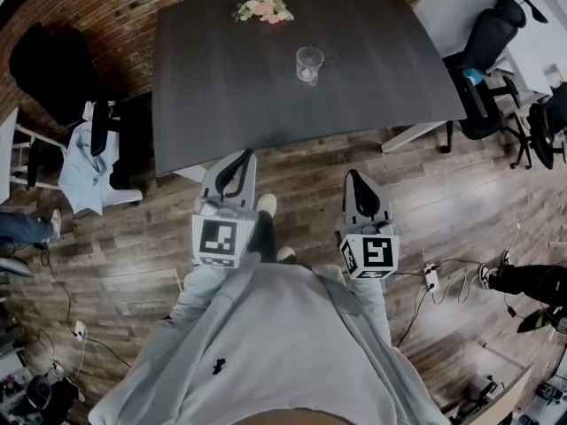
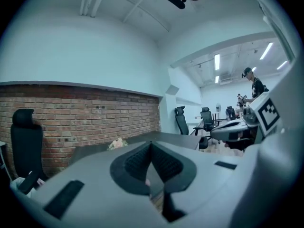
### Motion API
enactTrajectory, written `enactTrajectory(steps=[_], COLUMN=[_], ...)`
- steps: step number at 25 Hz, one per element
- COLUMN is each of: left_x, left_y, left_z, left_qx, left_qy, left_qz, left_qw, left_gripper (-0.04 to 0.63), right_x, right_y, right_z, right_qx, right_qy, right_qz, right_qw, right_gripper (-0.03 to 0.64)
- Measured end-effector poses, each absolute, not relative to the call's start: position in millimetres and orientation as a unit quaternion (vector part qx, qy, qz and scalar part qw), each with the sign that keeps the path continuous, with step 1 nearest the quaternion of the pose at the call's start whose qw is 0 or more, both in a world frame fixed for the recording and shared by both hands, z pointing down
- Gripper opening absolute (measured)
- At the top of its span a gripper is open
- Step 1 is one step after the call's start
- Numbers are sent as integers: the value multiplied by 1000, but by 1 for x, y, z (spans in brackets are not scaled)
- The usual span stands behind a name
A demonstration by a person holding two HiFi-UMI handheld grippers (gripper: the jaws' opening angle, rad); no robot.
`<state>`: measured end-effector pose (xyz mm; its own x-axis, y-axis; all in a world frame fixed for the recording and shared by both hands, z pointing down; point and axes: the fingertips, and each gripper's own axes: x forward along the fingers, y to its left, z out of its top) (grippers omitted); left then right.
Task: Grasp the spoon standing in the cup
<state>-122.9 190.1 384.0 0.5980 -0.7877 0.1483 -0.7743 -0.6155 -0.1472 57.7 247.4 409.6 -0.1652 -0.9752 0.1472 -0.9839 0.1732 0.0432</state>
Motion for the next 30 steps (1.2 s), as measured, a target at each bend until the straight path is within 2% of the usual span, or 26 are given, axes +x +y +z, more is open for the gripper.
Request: enactTrajectory(steps=[15,30], left_x=[-106,-89], left_y=[30,-22], left_z=[385,420], left_qx=[-913,-923], left_qy=[396,363], left_qz=[-99,-124], left_qw=[27,-5], left_gripper=[18,18], right_x=[78,97], right_y=[103,62], right_z=[410,431], right_qx=[681,707], right_qy=[-726,-695], right_qz=[42,73], right_qw=[84,109], right_gripper=[17,17])
